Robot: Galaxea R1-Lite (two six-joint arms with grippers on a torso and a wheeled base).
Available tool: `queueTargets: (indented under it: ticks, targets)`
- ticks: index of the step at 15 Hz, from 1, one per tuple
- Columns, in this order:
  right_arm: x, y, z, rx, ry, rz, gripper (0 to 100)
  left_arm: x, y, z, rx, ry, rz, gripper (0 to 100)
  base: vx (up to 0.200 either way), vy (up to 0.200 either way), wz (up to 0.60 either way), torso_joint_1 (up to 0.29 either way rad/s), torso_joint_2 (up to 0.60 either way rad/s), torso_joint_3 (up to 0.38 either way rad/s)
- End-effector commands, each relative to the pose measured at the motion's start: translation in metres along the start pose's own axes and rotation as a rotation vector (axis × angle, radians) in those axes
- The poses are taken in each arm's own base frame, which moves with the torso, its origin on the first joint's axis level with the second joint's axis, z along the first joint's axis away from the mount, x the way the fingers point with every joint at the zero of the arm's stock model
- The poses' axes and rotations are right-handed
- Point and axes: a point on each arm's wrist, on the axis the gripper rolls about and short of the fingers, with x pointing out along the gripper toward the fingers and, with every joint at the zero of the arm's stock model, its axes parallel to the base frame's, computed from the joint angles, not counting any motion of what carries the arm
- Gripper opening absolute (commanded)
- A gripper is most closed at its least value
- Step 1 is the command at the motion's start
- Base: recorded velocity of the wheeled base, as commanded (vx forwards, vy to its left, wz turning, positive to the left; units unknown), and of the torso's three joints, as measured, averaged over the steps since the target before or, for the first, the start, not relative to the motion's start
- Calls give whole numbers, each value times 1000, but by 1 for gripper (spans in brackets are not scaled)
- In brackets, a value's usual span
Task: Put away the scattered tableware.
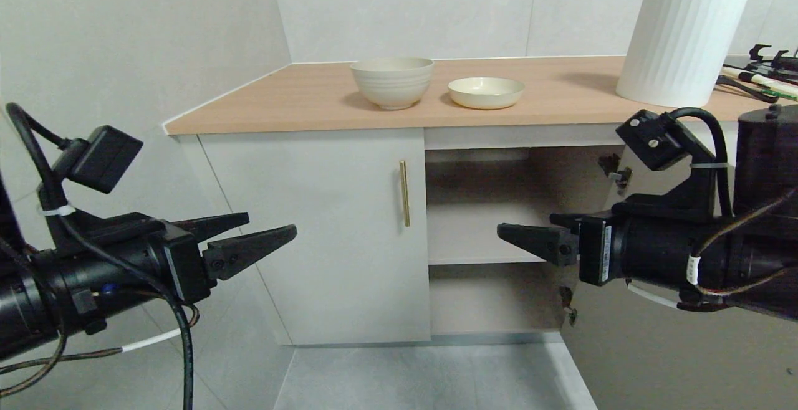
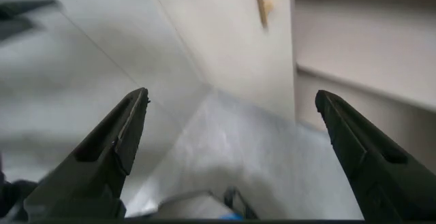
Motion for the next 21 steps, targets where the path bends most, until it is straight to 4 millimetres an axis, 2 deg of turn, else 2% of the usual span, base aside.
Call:
queueTargets:
  ticks: [1, 12, 21]
  targets:
    - [11, -6, 3, 14, 18, -33, 100, -4, 0, 3, 3, -21, 8, 100, 0, 0, 0, 0, 0, 0]
    - [9, -9, 2, 18, 48, -49, 100, -5, 0, 5, 9, -30, 11, 100, 0, 0, 0, 0, 0, 0]
    - [11, -8, -1, 20, 64, -38, 100, -3, 1, 5, 8, -27, 10, 100, 200, 0, 0, 4, 0, 2]
